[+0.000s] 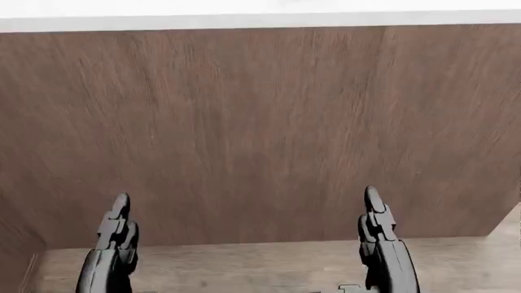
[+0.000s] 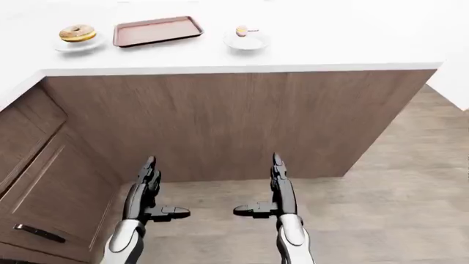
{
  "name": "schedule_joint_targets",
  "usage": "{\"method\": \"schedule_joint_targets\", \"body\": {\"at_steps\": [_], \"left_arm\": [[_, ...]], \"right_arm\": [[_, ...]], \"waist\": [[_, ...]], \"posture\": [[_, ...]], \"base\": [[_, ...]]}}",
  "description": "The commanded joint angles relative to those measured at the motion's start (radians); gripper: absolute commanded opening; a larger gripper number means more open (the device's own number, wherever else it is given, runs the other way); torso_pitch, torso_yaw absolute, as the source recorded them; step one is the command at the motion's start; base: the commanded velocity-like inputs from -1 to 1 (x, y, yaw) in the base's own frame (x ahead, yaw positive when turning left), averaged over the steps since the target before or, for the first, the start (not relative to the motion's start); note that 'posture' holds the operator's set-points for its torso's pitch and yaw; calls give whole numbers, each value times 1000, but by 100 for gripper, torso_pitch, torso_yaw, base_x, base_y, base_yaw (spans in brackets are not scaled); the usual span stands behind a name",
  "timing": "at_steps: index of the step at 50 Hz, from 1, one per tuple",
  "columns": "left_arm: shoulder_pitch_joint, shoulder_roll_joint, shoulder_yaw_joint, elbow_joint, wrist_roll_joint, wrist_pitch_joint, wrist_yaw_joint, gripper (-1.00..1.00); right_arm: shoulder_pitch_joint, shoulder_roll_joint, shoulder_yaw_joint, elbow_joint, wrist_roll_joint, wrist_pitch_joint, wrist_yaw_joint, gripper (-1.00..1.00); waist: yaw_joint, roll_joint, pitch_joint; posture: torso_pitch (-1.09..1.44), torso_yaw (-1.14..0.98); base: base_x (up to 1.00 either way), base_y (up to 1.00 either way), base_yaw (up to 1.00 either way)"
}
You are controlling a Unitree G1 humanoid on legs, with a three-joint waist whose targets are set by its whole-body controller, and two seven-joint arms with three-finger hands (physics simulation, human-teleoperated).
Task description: Move the dessert items from the plate to the tray.
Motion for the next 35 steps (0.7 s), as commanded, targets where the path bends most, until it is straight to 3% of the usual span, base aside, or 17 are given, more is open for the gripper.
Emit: {"method": "schedule_joint_targets", "body": {"at_steps": [1,3,4,5,7,10,11,12,14,15,18,23,24,25,26,27,35], "left_arm": [[-68,23,9,-183,8,56,4,100],[-78,25,14,-240,14,111,0,100],[-83,25,16,-263,19,132,0,100],[-98,29,22,-314,18,180,-1,100],[-129,36,27,-363,34,241,-1,100],[-199,48,48,-456,39,357,10,100],[-237,63,55,-479,42,404,6,100],[-269,74,66,-491,43,439,6,100],[-328,92,82,-512,36,491,9,100],[-353,97,88,-517,30,512,12,100],[-389,116,96,-509,32,526,8,100],[-423,145,110,-553,38,578,3,100],[-436,151,123,-566,34,597,7,100],[-440,159,125,-579,34,612,5,100],[-450,170,135,-600,31,632,2,100],[-456,179,141,-608,30,641,1,100],[-478,205,162,-622,31,638,15,100]], "right_arm": [[-55,-21,14,-248,-54,78,-22,100],[-72,-14,1,-313,-45,124,-20,100],[-75,-13,-1,-346,-43,153,-17,100],[-91,-16,-1,-399,-46,197,-15,100],[-128,-20,-8,-442,-44,234,-11,100],[-191,-30,-9,-483,-49,293,-3,100],[-218,-38,-8,-501,-58,320,2,100],[-236,-37,-12,-514,-49,335,9,100],[-291,-48,-22,-525,-56,370,7,100],[-319,-49,-37,-527,-37,380,5,100],[-392,-71,-46,-539,-32,428,0,100],[-445,-89,-51,-536,-19,448,-3,100],[-451,-90,-49,-533,-19,447,-2,100],[-458,-94,-49,-532,-20,454,-2,100],[-474,-102,-52,-543,-20,475,3,100],[-486,-108,-56,-547,-18,485,7,100],[-506,-107,-57,-527,-16,469,5,100]], "waist": [[-2,-8,-1],[9,-2,-68],[9,-1,-36],[7,-7,-24],[8,-7,-69],[9,-5,-80],[7,-1,-106],[6,-1,-79],[0,5,-55],[0,-9,-41],[-13,-10,-58],[-40,43,-52],[-41,69,-57],[-37,118,-70],[-29,105,-66],[-32,87,-44],[20,18,-51]], "posture": [[0,0],[0,0],[0,0],[0,0],[0,0],[0,0],[0,0],[0,0],[0,0],[0,0],[0,0],[0,0],[0,0],[0,0],[0,0],[0,0],[0,0]], "base": [[0,0,0],[0,0,0],[0,0,0],[0,0,0],[0,0,0],[0,0,0],[17,6,0],[20,8,0],[42,29,0],[50,39,0],[50,39,0],[50,39,0],[49,39,0],[50,39,0],[50,39,0],[50,40,0],[50,39,0]]}}
